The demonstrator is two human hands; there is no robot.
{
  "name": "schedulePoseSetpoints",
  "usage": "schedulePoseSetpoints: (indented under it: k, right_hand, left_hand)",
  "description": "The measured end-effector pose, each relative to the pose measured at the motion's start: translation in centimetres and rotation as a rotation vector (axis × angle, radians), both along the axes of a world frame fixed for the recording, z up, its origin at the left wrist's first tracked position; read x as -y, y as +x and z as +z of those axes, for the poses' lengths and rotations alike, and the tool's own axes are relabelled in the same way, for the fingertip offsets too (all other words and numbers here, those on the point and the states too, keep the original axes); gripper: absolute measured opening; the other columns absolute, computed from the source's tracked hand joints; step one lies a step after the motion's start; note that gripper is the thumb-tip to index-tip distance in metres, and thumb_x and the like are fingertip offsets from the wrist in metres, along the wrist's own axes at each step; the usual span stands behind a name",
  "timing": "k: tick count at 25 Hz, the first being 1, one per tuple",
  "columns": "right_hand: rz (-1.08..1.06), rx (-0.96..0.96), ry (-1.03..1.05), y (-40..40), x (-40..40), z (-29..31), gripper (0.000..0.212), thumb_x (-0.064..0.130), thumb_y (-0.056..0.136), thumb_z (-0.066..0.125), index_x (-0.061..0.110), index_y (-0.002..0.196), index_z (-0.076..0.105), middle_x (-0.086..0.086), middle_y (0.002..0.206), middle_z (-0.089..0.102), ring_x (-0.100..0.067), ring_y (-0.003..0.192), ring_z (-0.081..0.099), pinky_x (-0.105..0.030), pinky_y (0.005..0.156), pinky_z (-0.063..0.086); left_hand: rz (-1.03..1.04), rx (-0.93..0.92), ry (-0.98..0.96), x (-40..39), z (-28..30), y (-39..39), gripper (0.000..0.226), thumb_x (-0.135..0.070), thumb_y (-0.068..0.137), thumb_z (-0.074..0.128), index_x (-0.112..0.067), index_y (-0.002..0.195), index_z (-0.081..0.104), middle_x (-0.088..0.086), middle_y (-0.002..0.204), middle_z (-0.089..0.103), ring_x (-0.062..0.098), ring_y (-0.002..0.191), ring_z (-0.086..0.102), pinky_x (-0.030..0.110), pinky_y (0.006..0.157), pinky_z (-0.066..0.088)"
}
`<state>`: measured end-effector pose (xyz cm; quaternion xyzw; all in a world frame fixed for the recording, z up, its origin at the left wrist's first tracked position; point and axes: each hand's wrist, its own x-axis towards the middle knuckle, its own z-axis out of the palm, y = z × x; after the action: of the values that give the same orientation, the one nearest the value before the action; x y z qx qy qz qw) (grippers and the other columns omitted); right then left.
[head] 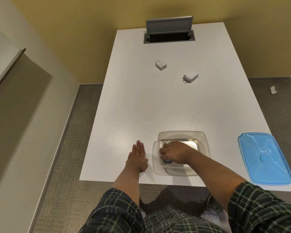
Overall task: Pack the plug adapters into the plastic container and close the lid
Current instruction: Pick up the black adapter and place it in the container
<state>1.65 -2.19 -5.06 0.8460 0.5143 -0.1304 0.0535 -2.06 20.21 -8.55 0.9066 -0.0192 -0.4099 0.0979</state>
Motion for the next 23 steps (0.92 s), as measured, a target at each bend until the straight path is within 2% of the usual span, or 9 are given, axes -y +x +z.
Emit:
schedulePoseSetpoints:
  k: [3,6,8,10,16,19,23]
  right_hand:
    - [0.027,0.008,0.029,-0.1,0.2,-0.3,0.014,0.008,0.088,0.059,0.016,0.096,0.067,-0.002,0.099,0.063,-0.027,0.092,0.061,-0.036,0.062,0.049]
    - [-0.175,-0.066,0.157,-0.6,1.1,-0.6,0.041,0.003,0.083,0.062,0.012,0.123,0.062,-0.007,0.122,0.061,-0.03,0.103,0.061,-0.036,0.066,0.054]
    - [-0.335,-0.061,0.235,-0.8,1.9,-0.6,0.055,0.003,0.078,0.068,0.01,0.131,0.057,-0.006,0.123,0.06,-0.028,0.099,0.063,-0.031,0.058,0.048]
    - [-0.457,-0.08,0.221,-0.4,2.2,-0.9,0.061,0.008,0.079,0.068,0.014,0.137,0.051,-0.002,0.124,0.057,-0.026,0.096,0.064,-0.03,0.058,0.042]
    - [-0.529,-0.195,0.17,-1.0,2.2,-1.6,0.055,0.015,0.087,0.064,0.024,0.139,0.047,0.005,0.132,0.055,-0.021,0.11,0.061,-0.034,0.078,0.053]
    - [-0.55,-0.117,0.167,-1.1,2.3,-1.6,0.053,0.016,0.087,0.061,0.02,0.138,0.048,0.002,0.124,0.058,-0.023,0.103,0.064,-0.037,0.07,0.054]
    - [-0.499,0.026,0.256,-0.7,2.2,-0.4,0.023,0.026,0.091,0.056,0.022,0.112,0.065,0.003,0.102,0.065,-0.023,0.081,0.067,-0.033,0.053,0.046]
  left_hand:
    - [-0.005,0.0,0.009,0.0,0.0,0.0,0.076,-0.031,0.11,0.03,-0.005,0.158,-0.024,0.011,0.165,-0.034,0.031,0.157,-0.022,0.049,0.129,0.002]
    - [-0.007,0.002,0.002,0.0,-0.1,0.0,0.076,-0.031,0.11,0.029,-0.006,0.158,-0.024,0.011,0.165,-0.035,0.031,0.157,-0.022,0.048,0.129,0.001]
    - [-0.015,0.005,0.005,0.2,0.1,0.2,0.076,-0.031,0.11,0.029,-0.006,0.158,-0.024,0.01,0.165,-0.035,0.031,0.157,-0.023,0.048,0.129,0.001]
    - [-0.014,0.003,0.011,0.1,0.2,0.4,0.076,-0.031,0.11,0.029,-0.006,0.158,-0.024,0.011,0.164,-0.035,0.031,0.157,-0.023,0.048,0.129,0.001]
    - [-0.031,0.011,0.017,0.0,-0.2,0.0,0.076,-0.031,0.11,0.029,-0.006,0.157,-0.025,0.011,0.164,-0.035,0.032,0.157,-0.023,0.049,0.129,0.001]
    - [-0.035,0.043,0.014,-0.1,-0.4,-0.3,0.076,-0.031,0.11,0.029,-0.006,0.158,-0.024,0.011,0.165,-0.034,0.031,0.157,-0.022,0.048,0.129,0.001]
    - [-0.027,0.139,0.013,-0.2,-0.7,-1.0,0.076,-0.031,0.11,0.031,-0.007,0.159,-0.021,0.01,0.166,-0.031,0.03,0.158,-0.019,0.046,0.13,0.003]
